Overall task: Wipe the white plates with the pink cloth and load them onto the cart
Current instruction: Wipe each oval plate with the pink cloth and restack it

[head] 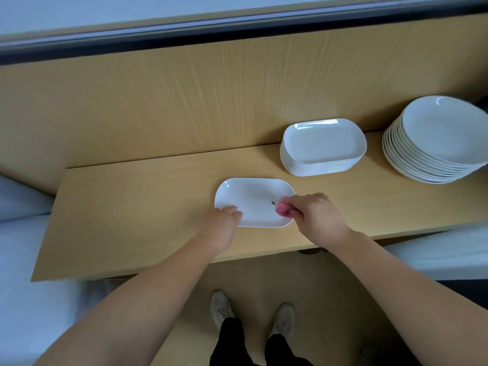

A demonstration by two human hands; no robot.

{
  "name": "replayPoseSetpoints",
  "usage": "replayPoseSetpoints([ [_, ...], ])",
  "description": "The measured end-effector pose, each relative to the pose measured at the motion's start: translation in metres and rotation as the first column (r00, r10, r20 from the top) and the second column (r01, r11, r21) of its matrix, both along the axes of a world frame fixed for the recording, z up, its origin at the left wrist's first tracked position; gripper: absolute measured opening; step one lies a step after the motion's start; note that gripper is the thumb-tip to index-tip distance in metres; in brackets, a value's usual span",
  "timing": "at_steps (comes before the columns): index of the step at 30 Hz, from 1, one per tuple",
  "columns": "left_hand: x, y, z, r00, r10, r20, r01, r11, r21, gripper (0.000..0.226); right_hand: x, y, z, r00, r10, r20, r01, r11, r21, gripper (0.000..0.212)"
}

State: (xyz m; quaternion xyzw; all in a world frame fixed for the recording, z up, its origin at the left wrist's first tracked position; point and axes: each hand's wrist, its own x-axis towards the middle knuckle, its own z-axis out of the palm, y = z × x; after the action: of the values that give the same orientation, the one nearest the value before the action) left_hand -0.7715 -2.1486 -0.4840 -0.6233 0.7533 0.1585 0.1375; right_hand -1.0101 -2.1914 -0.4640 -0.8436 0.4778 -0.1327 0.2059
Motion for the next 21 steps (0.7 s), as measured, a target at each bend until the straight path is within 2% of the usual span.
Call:
replayPoseSetpoints([
  [5,-0.005,0.000,0.005,0.999,-0.007,0.047,0.004,0.999,0.054,0.051,-0.002,0.002,0.011,0.994,-0.028,0.104,0.030,0.999,-0.022,0.036],
  [9,-0.004,0.003,0.015,0.997,0.022,0.080,-0.021,1.000,-0.020,0.049,-0.006,-0.001,0.024,0.984,-0.036,0.177,0.055,0.993,-0.104,0.037],
  [12,-0.003,0.000,0.031,0.995,0.051,0.090,-0.042,0.994,-0.099,0.040,-0.006,-0.008,0.032,0.975,-0.027,0.218,0.057,0.990,-0.129,0.032],
  [17,0.005,-0.002,0.057,0.982,0.185,-0.041,-0.189,0.967,-0.173,0.043,0.001,-0.011,0.054,0.963,0.012,0.268,0.049,0.975,-0.219,0.029],
  [21,0.015,0.003,0.075,0.930,0.315,-0.190,-0.341,0.932,-0.121,0.032,0.013,-0.011,0.063,0.951,0.069,0.301,0.005,0.971,-0.237,0.023],
])
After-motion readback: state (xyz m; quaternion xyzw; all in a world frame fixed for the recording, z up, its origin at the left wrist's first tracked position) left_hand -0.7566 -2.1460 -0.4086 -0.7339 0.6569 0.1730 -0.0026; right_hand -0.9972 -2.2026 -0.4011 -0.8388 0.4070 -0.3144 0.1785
